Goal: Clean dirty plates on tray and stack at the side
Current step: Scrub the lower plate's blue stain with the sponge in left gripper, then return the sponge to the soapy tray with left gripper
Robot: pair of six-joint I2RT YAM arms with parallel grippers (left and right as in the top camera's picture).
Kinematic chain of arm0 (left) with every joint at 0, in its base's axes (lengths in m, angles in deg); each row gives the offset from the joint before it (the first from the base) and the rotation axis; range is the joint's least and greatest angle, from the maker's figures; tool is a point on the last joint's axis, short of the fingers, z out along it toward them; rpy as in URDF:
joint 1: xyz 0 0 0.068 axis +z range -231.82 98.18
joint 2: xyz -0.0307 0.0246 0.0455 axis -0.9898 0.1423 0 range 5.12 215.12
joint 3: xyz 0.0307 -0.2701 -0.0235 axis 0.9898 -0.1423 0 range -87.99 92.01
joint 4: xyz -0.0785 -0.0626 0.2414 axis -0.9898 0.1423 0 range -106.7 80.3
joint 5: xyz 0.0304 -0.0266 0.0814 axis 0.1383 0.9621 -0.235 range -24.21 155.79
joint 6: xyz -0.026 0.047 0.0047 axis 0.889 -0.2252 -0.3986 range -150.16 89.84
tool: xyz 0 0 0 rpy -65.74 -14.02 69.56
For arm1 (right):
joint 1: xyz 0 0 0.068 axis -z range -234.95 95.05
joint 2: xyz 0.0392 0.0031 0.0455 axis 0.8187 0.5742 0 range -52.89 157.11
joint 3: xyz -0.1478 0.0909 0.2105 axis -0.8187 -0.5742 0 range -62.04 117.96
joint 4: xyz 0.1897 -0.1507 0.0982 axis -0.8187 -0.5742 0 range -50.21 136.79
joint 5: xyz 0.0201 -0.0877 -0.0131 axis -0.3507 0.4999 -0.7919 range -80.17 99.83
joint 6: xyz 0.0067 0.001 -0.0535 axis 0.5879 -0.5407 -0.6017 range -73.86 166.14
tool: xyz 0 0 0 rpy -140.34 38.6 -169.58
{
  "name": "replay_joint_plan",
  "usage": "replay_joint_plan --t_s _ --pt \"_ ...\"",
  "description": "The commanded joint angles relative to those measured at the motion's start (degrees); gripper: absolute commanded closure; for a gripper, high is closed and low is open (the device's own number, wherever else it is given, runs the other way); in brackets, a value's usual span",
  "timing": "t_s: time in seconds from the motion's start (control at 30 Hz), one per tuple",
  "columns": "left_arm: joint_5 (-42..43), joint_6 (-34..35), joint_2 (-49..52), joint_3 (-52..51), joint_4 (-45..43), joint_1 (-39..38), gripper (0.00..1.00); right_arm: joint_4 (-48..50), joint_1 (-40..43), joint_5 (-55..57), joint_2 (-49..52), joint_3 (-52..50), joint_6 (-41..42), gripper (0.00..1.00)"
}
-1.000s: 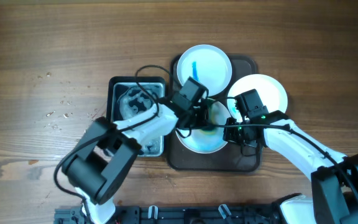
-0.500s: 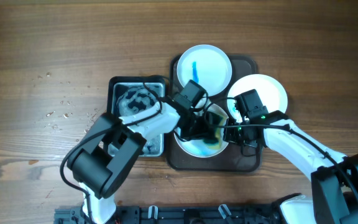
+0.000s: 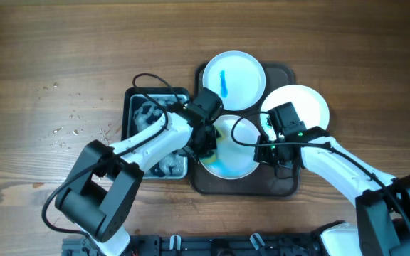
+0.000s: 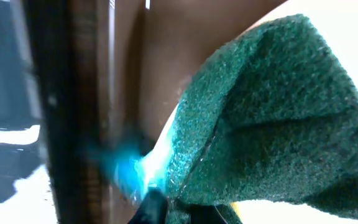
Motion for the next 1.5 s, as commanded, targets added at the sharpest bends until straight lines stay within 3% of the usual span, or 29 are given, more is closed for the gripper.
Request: replay_joint_plan --t_s 0.0,0.17,0.3,0.43,0.53,0.63,0.73,0.9,1.13,1.2,1.3,1.47 --pt "-11.1 0.7 -0.4 -1.6 -3.2 1.6 0.96 -1.5 0.3 5.3 2.3 -2.0 -1.3 0.96" --pt "1.8 0.2 -0.5 -1.7 -12.6 1.5 0.96 -1.6 0.3 5.3 2.3 -2.0 -1.2 0.95" --pt "3.8 0.1 -0.5 -1.7 -16.2 1.2 0.96 -1.5 0.3 5.3 2.3 -2.0 -1.2 0.96" --pt "6.4 -1.4 -3.1 -0.4 -13.6 2.9 0.96 -1.6 0.3 5.3 2.3 -2.0 -1.2 0.96" --pt "9.4 -1.4 -9.2 2.4 -6.2 6.5 0.96 -1.6 0.3 5.3 2.3 -2.0 -1.6 0.96" --pt "8.7 -3.1 -16.9 3.2 0.2 11.1 0.96 -1.3 0.3 5.3 2.3 -2.0 -2.2 0.96" --pt "1.1 -3.4 -22.9 3.2 6.9 16.3 0.96 1.0 0.3 5.4 2.3 -2.0 -5.1 0.96" --pt "-6.1 -5.7 -23.9 2.1 13.4 21.3 0.96 3.6 0.3 5.3 2.2 -1.5 -7.7 0.96" --pt "-6.7 -6.1 -20.5 -7.1 6.8 21.5 0.95 -16.3 0.3 8.7 -2.2 13.0 -10.6 0.96" --pt "-6.3 -6.1 -20.0 -7.5 5.9 21.5 0.86 -20.8 0.3 8.7 -3.7 17.2 -13.3 0.96" --pt "-5.8 -6.1 -20.7 -7.1 5.3 22.1 0.55 -25.7 0.3 8.7 -4.5 22.1 -16.1 0.96" --pt "0.0 -7.6 -24.6 -3.2 8.4 25.5 0.37 -27.3 -0.2 9.0 -4.5 25.4 -17.2 0.96"
